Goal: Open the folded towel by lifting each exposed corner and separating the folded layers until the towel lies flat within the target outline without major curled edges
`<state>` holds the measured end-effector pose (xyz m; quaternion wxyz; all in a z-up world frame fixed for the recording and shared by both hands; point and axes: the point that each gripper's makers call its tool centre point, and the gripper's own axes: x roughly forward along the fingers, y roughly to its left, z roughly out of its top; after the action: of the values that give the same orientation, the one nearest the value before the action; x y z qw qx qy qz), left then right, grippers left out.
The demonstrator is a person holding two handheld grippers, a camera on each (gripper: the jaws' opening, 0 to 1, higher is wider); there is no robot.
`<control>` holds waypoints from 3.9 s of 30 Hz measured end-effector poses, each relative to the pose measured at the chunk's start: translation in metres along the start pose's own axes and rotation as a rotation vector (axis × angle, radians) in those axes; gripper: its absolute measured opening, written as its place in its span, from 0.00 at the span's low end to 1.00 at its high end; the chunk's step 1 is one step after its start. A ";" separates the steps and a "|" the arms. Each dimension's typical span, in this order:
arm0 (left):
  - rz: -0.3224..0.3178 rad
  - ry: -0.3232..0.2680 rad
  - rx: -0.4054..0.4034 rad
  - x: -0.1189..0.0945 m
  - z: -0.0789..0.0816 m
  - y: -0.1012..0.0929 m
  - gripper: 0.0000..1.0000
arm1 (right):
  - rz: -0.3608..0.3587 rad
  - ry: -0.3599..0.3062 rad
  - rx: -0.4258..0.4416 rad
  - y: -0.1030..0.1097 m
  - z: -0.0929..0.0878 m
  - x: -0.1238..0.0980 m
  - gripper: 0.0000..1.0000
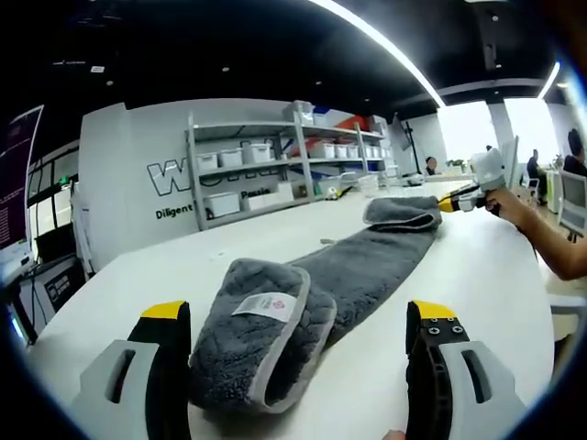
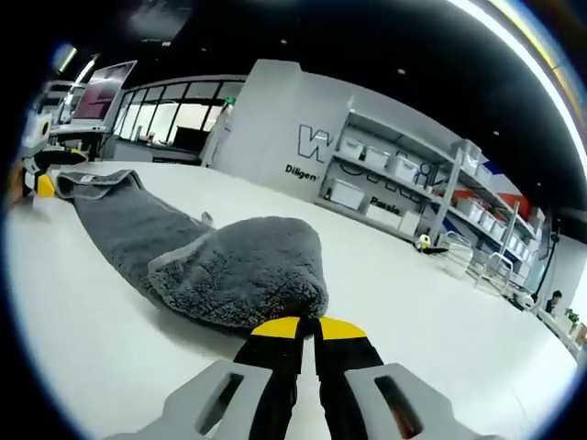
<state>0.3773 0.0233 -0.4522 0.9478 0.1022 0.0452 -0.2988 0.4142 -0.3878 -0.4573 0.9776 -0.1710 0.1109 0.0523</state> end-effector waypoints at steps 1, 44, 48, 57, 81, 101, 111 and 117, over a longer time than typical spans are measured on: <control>0.001 -0.002 -0.001 0.000 0.000 0.000 0.96 | -0.001 -0.002 0.010 -0.002 -0.001 0.000 0.01; 0.011 -0.006 -0.010 -0.001 -0.001 -0.001 0.96 | -0.001 0.061 0.017 0.010 -0.018 -0.019 0.57; 0.012 -0.007 -0.012 -0.002 -0.001 0.000 0.96 | 0.035 0.044 0.033 0.015 -0.015 -0.016 0.64; 0.011 -0.008 -0.014 -0.001 -0.001 0.001 0.96 | 0.210 -0.027 0.047 0.051 0.001 -0.014 0.85; 0.027 -0.022 -0.033 -0.001 0.004 0.011 0.99 | 0.413 -0.171 0.086 0.089 0.035 -0.011 0.99; 0.035 -0.006 -0.002 0.011 0.003 0.026 0.94 | 0.417 -0.190 0.103 0.083 0.039 -0.008 0.99; 0.062 -0.016 0.043 0.014 0.006 0.039 0.73 | 0.408 -0.192 0.109 0.083 0.038 -0.011 0.98; 0.079 0.006 0.028 0.014 0.000 0.044 0.62 | 0.409 -0.192 0.109 0.083 0.038 -0.013 0.97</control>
<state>0.4143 0.0505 -0.4467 0.9572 0.1179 0.0400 -0.2612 0.3977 -0.2974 -0.4466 0.9605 -0.0863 0.0525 0.2591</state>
